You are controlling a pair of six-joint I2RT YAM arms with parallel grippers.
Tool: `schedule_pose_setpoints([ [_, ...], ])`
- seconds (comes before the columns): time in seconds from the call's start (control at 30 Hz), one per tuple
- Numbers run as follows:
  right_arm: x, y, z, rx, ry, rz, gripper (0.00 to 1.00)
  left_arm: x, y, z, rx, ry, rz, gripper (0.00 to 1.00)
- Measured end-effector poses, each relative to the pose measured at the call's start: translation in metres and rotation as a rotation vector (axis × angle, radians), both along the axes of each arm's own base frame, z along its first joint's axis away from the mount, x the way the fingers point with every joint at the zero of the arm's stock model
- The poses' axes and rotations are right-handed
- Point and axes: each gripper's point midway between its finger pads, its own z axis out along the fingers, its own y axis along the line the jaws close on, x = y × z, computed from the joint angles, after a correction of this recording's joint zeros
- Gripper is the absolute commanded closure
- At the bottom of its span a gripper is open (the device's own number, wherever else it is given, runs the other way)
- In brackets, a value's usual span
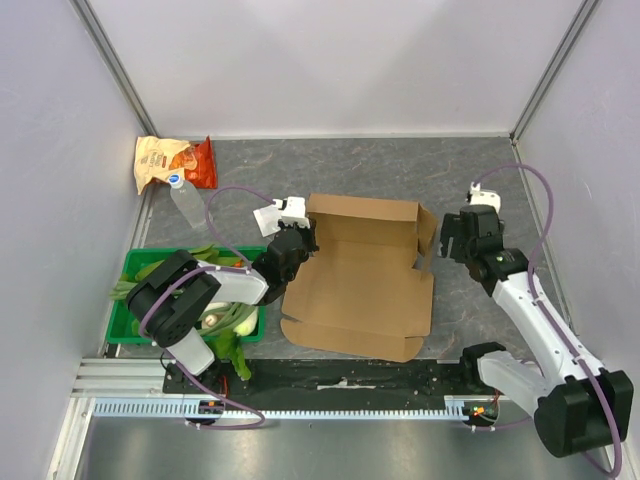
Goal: Fold the paper box
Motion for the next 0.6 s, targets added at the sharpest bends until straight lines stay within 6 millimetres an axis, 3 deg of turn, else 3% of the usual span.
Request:
schedule_pose_setpoints([
  [0.17, 0.003, 0.044, -0.015, 0.089, -0.09, 0.265, 0.18, 0.0, 0.0, 0.0, 0.003, 0.0, -0.001, 0.98],
  [0.33, 0.015, 0.082, -0.002, 0.122, -0.245, 0.46, 0.18, 0.0, 0.0, 0.0, 0.005, -0.001, -0.001, 0.98],
  [0.47, 0.025, 0.099, 0.007, 0.101, -0.36, 0.537, 0.16, 0.002, 0.005, -0.001, 0.014, -0.002, 0.02, 0.98],
  [0.6, 0.03, 0.1, 0.004, 0.071, -0.42, 0.554, 0.17, 0.003, 0.008, -0.001, 0.02, -0.004, 0.031, 0.98],
])
